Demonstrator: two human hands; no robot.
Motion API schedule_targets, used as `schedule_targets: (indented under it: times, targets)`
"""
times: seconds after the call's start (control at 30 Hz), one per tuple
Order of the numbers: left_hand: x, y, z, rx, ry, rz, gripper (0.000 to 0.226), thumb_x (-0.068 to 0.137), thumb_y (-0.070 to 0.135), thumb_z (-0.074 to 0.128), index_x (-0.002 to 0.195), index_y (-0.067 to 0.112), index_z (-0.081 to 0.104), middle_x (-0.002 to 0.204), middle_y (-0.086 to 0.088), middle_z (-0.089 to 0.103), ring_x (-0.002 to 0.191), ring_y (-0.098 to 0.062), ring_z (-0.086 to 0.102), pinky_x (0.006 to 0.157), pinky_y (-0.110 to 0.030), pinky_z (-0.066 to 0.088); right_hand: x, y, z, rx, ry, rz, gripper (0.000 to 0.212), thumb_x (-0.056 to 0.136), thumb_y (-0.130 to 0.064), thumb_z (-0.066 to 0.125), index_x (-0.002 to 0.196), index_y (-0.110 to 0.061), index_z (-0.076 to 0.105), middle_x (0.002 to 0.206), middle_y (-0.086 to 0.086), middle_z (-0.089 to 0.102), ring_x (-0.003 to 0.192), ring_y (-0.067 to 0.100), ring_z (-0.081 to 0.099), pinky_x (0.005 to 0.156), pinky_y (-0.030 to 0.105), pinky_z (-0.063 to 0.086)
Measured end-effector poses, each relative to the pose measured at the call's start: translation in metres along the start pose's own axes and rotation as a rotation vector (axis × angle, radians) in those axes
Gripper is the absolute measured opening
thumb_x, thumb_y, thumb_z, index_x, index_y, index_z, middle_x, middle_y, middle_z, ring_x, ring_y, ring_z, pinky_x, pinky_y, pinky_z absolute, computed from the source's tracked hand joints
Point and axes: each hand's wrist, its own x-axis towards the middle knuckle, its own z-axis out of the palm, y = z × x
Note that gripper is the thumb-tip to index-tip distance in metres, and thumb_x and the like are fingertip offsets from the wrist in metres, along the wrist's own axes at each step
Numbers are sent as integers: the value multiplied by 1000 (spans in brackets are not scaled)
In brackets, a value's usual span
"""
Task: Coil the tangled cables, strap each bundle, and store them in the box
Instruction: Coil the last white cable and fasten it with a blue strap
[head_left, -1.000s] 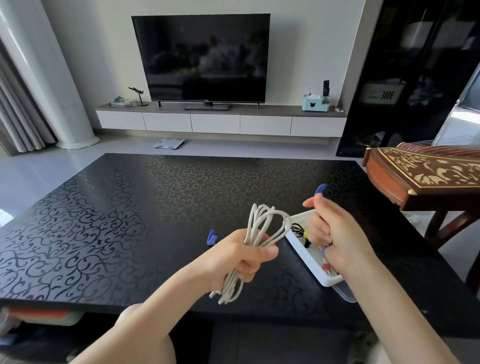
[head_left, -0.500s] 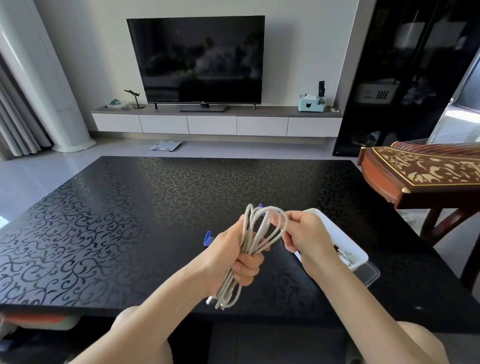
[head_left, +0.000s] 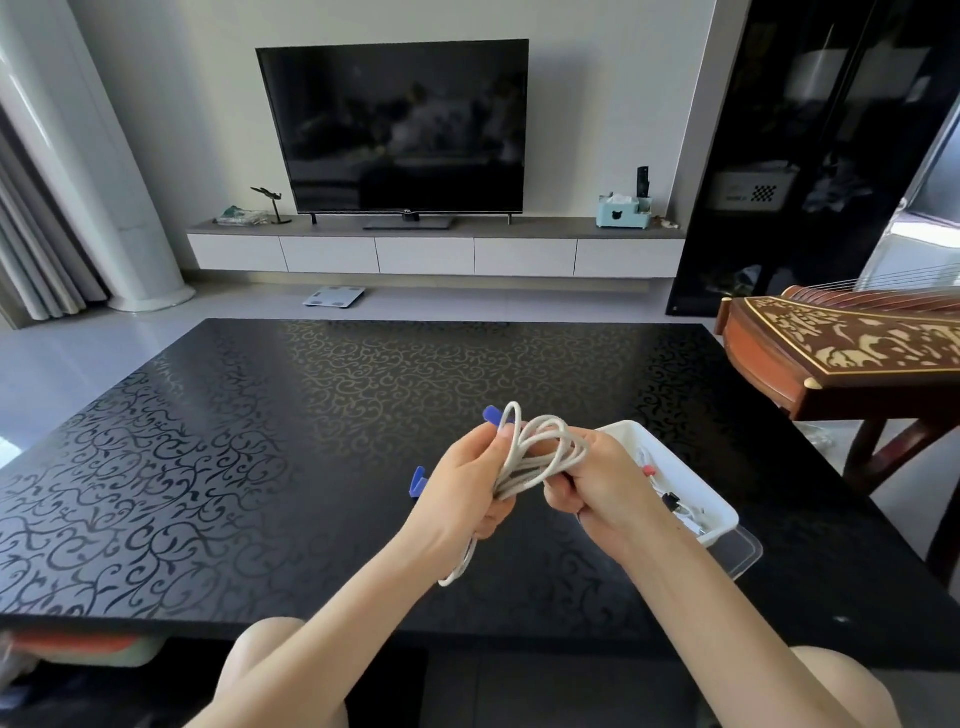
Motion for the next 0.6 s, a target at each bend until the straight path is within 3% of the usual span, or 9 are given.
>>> schedule_targets:
  times: [0.13,0.3,0.4,0.5,0.6]
  targets:
    - [2,-1,2,26,37,163,33,98,40,41,93,30,72,51,13,47,39,-2,31,36,-14,24,1,-4,3,-26,-36,16,31,91,-3,47,91,-13,75,50,-2,41,46,8,27,42,21,17]
    - [9,1,-4,26,134,223,42,97,39,43,90,3,64,48,9,50,36,-1,36,36,-11,26,-14,1,-1,-176,-140,15,28,98,-11,46,84,-13,70,57,-2,61,46,13,44,44,20,33]
    - [15,3,-14,16,182,171,45,97,36,46,90,-8,56,50,9,40,38,-2,29,36,-12,25,-23,7,-8,-286,-68,26,18,95,-10,52,104,-12,67,65,2,67,49,12,54,45,23,42]
    - [17,2,-17,83,183,136,40,98,32,47,88,-6,56,50,11,38,38,-2,28,35,-11,24,-34,5,-12,-369,123,-175,19,92,-8,57,105,-19,64,63,4,68,47,12,58,45,23,45]
    - [17,-1,-15,112,173,82,36,99,29,46,88,-5,55,52,8,36,37,-3,28,34,-11,23,-47,-4,-7,-476,72,-402,15,90,-9,60,91,-22,67,72,1,71,59,10,67,55,21,53]
